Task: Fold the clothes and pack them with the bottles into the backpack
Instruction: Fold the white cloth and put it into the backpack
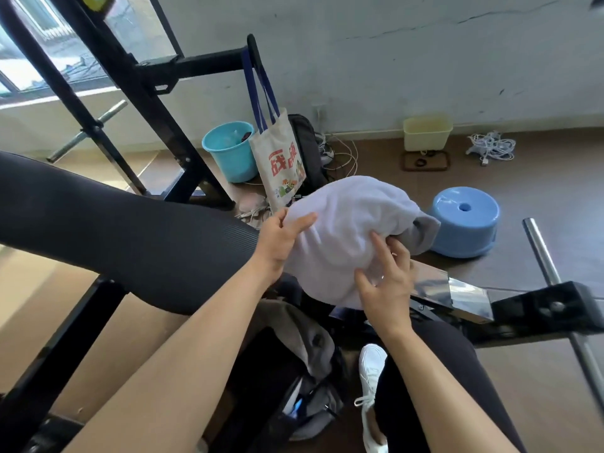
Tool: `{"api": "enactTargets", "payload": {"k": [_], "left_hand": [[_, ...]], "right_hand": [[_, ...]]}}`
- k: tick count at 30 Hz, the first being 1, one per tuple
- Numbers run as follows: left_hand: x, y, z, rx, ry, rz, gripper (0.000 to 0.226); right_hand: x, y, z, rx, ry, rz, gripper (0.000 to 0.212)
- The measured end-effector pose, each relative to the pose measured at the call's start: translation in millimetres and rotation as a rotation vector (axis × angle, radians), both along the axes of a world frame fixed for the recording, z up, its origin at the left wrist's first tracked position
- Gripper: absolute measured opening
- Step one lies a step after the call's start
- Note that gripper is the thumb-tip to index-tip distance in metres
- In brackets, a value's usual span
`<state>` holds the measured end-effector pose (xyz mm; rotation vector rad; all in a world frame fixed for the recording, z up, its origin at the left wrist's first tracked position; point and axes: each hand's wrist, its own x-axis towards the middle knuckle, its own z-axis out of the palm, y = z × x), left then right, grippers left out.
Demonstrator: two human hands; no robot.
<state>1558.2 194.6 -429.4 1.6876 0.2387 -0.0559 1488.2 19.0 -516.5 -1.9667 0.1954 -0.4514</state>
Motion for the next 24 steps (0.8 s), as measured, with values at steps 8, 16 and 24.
{"api": "enactTargets", "payload": {"k": [8,16,24], "left_hand": [[-5.9,-40.7,66.7,-0.24,-0.189,-0.212,0.043],[-26.8,-39.6,87.5,-0.476,-0.215,-0.101,0.02],[-65.7,-14.9,85.7,-0.084,-0.215,-0.427,0.015]], "right_hand": [[-3.8,-7.2,-0.3,-0.222,0.187,0.076,0.086],[-15.0,-26.8,29.2,-0.026,-0.113,0.059,0.052],[3.9,-43.4,95.8,-0.322,-0.274,0.186,0.096]]}}
